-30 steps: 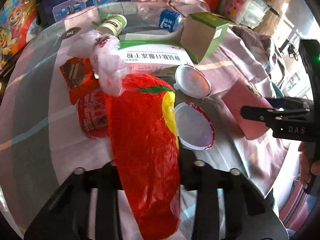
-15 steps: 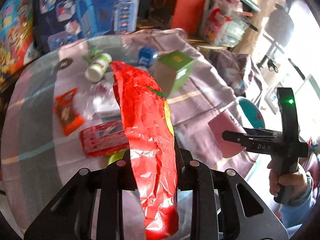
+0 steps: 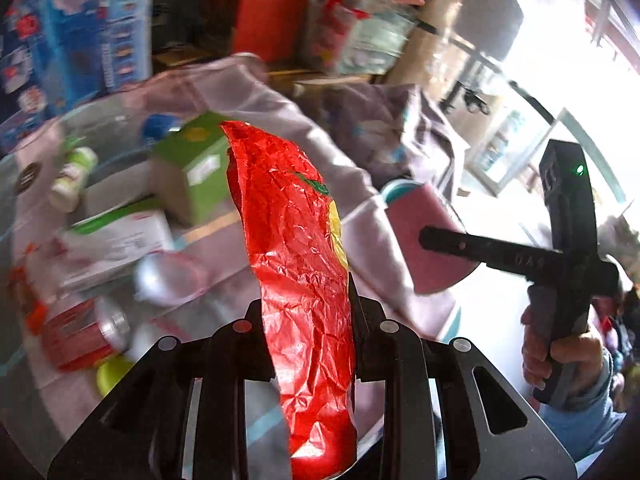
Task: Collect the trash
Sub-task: 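Carry the bag and cup to the teal bucket and open both tools to drop them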
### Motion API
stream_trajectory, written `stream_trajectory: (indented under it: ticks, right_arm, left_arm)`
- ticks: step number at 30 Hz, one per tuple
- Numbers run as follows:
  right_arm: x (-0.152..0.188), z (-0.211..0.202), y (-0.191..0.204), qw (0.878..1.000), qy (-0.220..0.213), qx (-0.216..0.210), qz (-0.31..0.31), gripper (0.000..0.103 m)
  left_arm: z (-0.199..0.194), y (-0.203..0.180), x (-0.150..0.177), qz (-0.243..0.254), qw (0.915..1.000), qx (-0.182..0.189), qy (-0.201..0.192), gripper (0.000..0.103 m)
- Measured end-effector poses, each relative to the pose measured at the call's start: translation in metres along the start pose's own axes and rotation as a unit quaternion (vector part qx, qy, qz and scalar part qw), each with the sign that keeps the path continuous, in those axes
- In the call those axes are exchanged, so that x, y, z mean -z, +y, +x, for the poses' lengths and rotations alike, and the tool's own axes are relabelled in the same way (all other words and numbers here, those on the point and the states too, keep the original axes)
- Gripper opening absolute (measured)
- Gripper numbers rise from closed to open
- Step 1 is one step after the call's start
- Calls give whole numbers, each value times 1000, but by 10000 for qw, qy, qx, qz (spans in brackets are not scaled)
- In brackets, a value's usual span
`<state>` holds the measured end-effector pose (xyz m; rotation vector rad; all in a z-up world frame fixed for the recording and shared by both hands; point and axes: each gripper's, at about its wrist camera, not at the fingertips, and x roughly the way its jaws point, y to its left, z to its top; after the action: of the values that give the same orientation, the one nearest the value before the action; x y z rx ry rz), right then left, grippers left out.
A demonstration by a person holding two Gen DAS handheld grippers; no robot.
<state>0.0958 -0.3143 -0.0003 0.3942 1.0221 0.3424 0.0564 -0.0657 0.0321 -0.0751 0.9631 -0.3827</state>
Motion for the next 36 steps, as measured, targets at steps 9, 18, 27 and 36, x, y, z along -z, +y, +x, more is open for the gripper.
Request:
stream_trajectory:
  ticks: [9,18,27,36]
  right_arm:
    - [-33,-57,-110,9919,-619,693,871,64]
    - [-35,-44,-198,9799,-427,1066,1634,64]
    - [-38,-1,-241,9724,0,1188,2008,64]
    - [-46,20,-248,9715,230,1219,2019,67]
  left_arm:
    - [76,-93,-41,918,9924,616,538,26]
    - [179,-161,-64,1309,9750,1087,1427,26]
    - [256,-183,-72,1367,9680,930,1888,63]
    - [254,-162,-86,1061,9760,871,1690,89]
